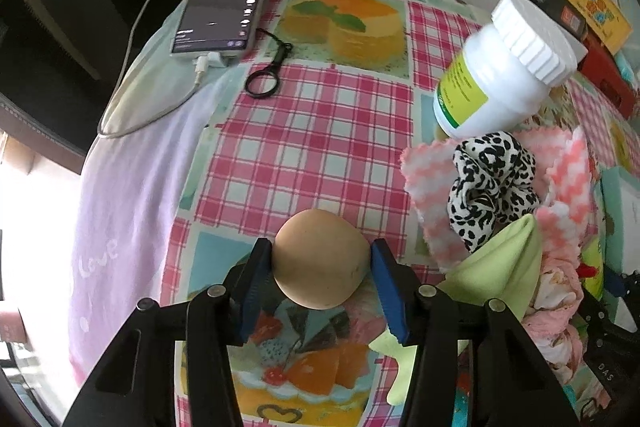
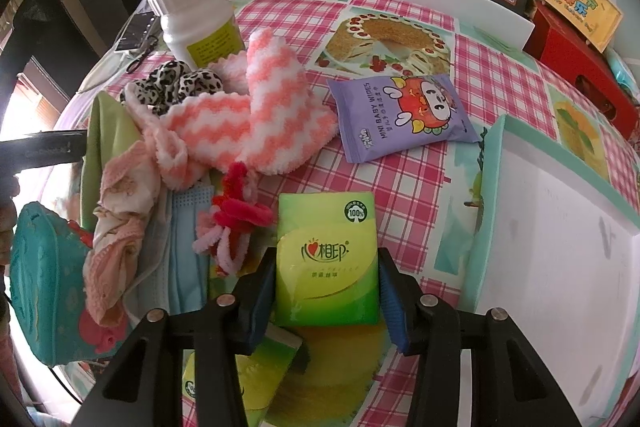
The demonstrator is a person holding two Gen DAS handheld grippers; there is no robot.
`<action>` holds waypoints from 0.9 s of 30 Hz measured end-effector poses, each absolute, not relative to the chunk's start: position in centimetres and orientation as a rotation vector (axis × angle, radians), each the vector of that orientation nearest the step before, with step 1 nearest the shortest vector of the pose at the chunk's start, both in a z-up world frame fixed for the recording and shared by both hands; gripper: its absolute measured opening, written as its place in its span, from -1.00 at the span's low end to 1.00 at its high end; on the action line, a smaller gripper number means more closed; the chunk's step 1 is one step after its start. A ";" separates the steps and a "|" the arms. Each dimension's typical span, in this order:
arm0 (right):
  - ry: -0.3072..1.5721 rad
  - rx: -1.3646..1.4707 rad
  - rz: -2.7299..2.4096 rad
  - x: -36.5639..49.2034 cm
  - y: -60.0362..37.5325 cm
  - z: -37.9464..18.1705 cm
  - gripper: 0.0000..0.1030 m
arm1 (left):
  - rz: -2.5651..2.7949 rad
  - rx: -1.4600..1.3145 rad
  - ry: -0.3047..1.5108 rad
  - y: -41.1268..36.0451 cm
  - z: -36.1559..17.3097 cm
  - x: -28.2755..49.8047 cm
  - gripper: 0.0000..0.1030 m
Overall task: Organize soft objects
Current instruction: 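Close the left gripper on the tan bun while the right gripper grasps the green tissue pack, then carry the bun and tissue pack into the white tray and open both grippers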
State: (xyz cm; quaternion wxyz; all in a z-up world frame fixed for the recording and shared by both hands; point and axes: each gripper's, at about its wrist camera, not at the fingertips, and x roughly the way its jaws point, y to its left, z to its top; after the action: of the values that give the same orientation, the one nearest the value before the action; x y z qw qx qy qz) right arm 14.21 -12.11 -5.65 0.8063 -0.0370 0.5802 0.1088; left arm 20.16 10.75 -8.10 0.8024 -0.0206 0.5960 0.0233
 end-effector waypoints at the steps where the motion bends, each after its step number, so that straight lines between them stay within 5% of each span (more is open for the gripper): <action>1: 1.241 -0.076 0.232 14.2 -12.1 -5.7 -0.04 | 0.055 -0.053 1.275 11.0 -8.0 20.0 0.00; 15: 1.194 -0.024 0.251 13.9 -12.7 -4.1 -0.04 | 0.087 -0.168 1.150 13.9 -2.2 14.7 0.00; 27: 1.098 0.042 0.251 12.8 -15.3 0.4 -0.04 | -0.034 -0.140 1.032 8.3 5.6 12.1 0.01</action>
State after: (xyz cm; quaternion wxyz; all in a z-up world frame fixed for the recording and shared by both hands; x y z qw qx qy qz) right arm 12.79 -15.28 0.40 0.8454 0.0199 0.5203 0.1189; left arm 12.08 8.29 5.62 0.8672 -0.0666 0.4931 -0.0163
